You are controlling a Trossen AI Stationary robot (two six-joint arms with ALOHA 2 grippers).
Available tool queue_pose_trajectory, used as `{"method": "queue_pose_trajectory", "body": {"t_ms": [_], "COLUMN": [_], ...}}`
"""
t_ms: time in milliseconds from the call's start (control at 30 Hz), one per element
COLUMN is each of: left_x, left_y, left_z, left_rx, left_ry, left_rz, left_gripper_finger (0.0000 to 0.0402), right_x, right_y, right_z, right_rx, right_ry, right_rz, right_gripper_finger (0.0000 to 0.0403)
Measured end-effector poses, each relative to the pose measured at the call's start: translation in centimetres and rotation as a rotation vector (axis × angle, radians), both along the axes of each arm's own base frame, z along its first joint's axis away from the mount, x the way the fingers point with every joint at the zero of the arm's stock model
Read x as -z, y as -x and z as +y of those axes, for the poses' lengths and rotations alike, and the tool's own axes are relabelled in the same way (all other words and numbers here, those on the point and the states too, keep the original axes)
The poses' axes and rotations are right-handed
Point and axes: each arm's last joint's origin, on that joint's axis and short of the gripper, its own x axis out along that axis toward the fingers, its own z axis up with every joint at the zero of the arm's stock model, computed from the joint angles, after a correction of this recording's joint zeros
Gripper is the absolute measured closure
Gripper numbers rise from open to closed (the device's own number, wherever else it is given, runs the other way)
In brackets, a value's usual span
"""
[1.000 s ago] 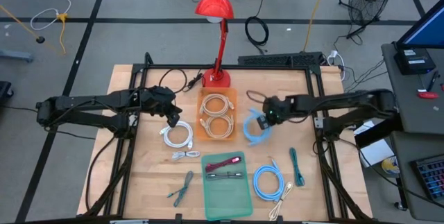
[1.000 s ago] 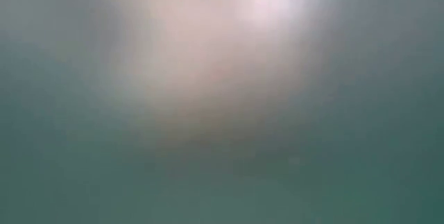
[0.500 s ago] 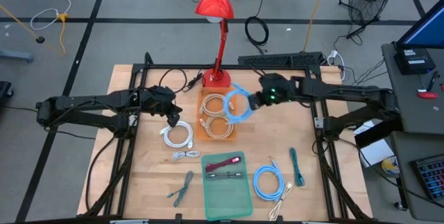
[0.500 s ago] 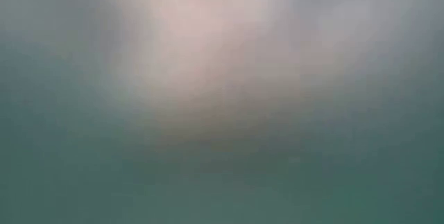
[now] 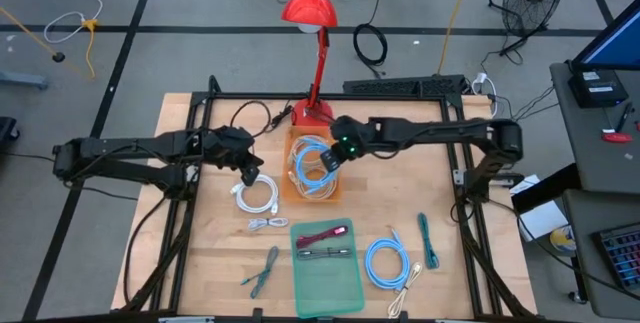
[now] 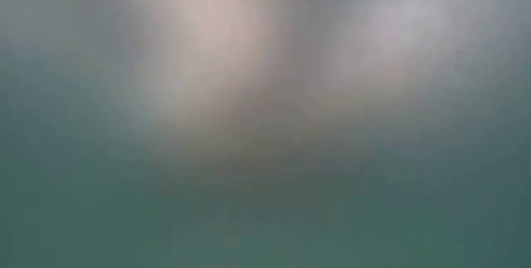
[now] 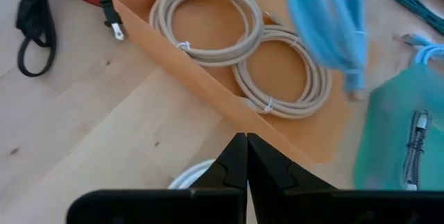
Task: Sort cables
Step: Put the top blue video cable into the orange bin
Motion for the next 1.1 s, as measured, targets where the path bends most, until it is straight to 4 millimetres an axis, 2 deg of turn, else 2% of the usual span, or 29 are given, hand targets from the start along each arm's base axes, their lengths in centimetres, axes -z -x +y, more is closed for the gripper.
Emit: {"method": "queue_pose_trajectory", "body": {"t_ms": [233, 367, 833, 933, 1100], "left_x": [0.1, 0.1, 0.1, 0.1, 0.1], "left_y": [0.0, 0.0, 0.1, 0.1, 0.1], "left_z": [-0.6, -0.6, -0.5, -0.5, -0.5], "left_rx": [0.014, 0.014, -0.002, -0.002, -0.002], "left_ry": [-0.003, -0.006, -0.023, -0.023, -0.023], "left_rz": [0.016, 0.021, 0.023, 0.023, 0.023], "left_gripper_finger": [0.0396, 0.0396, 0.0396, 0.0396, 0.0396], "right_x": [2.0, 2.0, 2.1, 2.1, 2.1], "right_y": [-0.8, -0.9, -0.7, -0.8, -0.8], "right_z": [0.3, 1.0, 1.1, 1.1, 1.1], "right_rx": [-0.019, -0.029, -0.044, -0.056, -0.085], "right_ry": [-0.062, -0.071, -0.102, -0.093, -0.086], "right_rz": [0.052, 0.053, 0.068, 0.061, 0.064], "right_gripper_finger": [0.0398, 0.0398, 0.0395, 0.0380, 0.0324]}}
